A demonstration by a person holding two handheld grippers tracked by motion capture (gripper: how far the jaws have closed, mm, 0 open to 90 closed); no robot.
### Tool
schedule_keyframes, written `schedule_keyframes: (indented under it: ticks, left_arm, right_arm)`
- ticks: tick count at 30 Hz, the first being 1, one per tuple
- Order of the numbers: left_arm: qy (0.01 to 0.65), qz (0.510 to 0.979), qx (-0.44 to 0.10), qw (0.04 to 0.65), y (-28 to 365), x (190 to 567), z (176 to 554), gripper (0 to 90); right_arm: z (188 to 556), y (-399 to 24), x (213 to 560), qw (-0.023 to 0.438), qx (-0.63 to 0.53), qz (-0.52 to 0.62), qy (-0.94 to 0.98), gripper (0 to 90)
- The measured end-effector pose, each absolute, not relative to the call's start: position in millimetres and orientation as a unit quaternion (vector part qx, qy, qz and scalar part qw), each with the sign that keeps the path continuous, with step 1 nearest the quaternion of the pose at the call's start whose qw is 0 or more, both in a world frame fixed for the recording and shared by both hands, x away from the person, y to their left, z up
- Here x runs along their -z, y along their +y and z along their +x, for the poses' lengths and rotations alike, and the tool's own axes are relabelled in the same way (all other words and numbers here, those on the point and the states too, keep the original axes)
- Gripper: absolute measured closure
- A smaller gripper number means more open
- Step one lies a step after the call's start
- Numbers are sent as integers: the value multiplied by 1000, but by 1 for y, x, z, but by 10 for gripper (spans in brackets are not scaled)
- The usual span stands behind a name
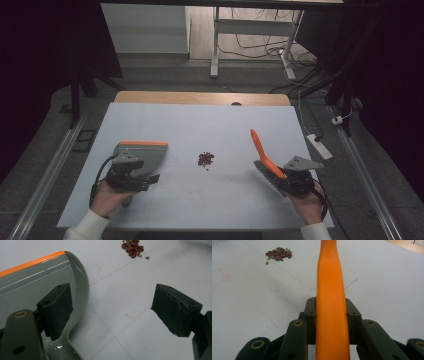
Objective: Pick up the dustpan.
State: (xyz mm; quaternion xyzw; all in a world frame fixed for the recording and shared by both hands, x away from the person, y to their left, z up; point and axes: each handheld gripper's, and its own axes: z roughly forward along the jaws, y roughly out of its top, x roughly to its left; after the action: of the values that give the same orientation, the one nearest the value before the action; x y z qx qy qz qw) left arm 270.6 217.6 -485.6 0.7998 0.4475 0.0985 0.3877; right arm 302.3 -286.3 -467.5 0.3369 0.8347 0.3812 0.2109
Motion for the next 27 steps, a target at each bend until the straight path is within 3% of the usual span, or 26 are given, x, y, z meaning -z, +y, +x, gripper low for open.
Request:
schedule_keyframes:
  ticks: [27]
  left_arm:
    - [459, 798, -100, 378, 220, 480, 268, 173]
  right_arm:
    - [299, -281, 465, 225, -382, 334, 832, 701]
